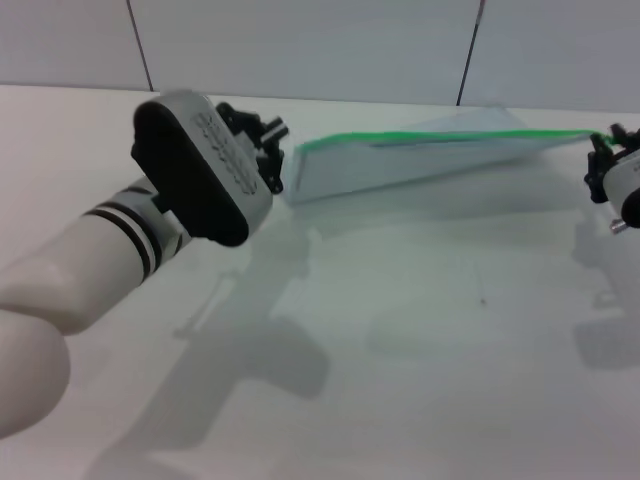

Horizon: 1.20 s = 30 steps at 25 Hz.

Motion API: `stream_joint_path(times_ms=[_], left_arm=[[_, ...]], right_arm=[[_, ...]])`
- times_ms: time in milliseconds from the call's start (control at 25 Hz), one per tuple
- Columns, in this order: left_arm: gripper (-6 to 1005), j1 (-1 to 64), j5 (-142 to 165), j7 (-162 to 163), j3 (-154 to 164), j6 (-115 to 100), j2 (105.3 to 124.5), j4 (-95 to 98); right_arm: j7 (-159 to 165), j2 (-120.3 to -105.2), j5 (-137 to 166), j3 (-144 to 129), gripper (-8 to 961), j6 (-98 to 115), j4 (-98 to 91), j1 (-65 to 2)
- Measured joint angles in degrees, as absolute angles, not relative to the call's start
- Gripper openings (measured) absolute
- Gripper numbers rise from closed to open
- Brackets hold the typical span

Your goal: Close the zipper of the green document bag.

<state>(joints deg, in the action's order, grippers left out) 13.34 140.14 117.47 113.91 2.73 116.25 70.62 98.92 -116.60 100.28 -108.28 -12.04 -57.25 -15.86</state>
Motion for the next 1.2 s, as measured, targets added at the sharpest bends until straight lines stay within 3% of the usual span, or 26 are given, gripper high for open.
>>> stream_joint_path(times_ms=[200,440,640,880,1200], left_arm=[[48,13.4,138.0,118.9,114.3,10.8,116.29,69.1],[177,13.7,132.7,123.3,116.9,22.8,116.40,66.8],[445,14.2,132.3,133.6,120.4,34.0,116.29,64.0],[601,15.6,131.6,141.8,123.9,40.5,116.53,58.2],[591,17.7,128.7,145.1,128.1,48.1,116.54,51.8]], right_arm=[[110.2,-116.58,99.8,-116.1,177,-26.9,-56.9,-16.0],[124.8,-116.57,99.7,-125.9,301,-42.1,-54.6,-17.6],[135.2,-116.48,99.8,-129.0,407,-43.9,-52.1,-19.6],[148.1,-116.50,103.6,-137.3,458,-56.8,-47.1,-20.3],[155.0,-116.70,103.3,-141.7,467,-61.6,-41.5,-21.3]])
